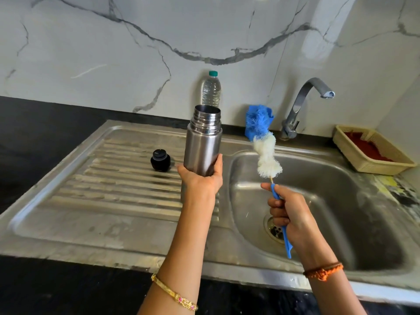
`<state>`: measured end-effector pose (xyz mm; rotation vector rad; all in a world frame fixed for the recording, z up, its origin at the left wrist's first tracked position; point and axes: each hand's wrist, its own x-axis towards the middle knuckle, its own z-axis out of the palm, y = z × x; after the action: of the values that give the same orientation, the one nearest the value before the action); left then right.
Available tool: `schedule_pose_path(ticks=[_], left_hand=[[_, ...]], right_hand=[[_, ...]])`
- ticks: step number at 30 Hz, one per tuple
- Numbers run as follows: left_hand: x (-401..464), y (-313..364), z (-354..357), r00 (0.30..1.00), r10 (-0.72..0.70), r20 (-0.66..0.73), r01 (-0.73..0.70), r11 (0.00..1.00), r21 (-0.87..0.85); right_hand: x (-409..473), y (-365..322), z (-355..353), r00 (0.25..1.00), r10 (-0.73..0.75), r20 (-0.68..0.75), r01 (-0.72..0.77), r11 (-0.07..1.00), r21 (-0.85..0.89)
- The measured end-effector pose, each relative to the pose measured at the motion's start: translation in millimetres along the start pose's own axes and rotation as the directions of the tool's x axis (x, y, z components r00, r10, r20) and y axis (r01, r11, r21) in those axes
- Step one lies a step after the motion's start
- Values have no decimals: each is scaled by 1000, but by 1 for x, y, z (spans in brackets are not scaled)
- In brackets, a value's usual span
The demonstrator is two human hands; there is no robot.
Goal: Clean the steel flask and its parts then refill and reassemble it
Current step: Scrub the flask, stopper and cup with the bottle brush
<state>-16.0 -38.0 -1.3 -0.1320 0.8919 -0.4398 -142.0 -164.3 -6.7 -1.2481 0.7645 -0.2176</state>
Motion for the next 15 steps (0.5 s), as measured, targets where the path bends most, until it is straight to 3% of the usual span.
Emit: schedule_pose_path(ticks=[7,15], left_hand=[[7,14,-18,984,-164,68,165,986,-8],[-25,8,-23,975,-204,83,184,961,204]], right_hand=[[-8,16,2,999,-17,-44,16,1000,-18],[-15,29,4,996,-11,-85,9,1000,-23]])
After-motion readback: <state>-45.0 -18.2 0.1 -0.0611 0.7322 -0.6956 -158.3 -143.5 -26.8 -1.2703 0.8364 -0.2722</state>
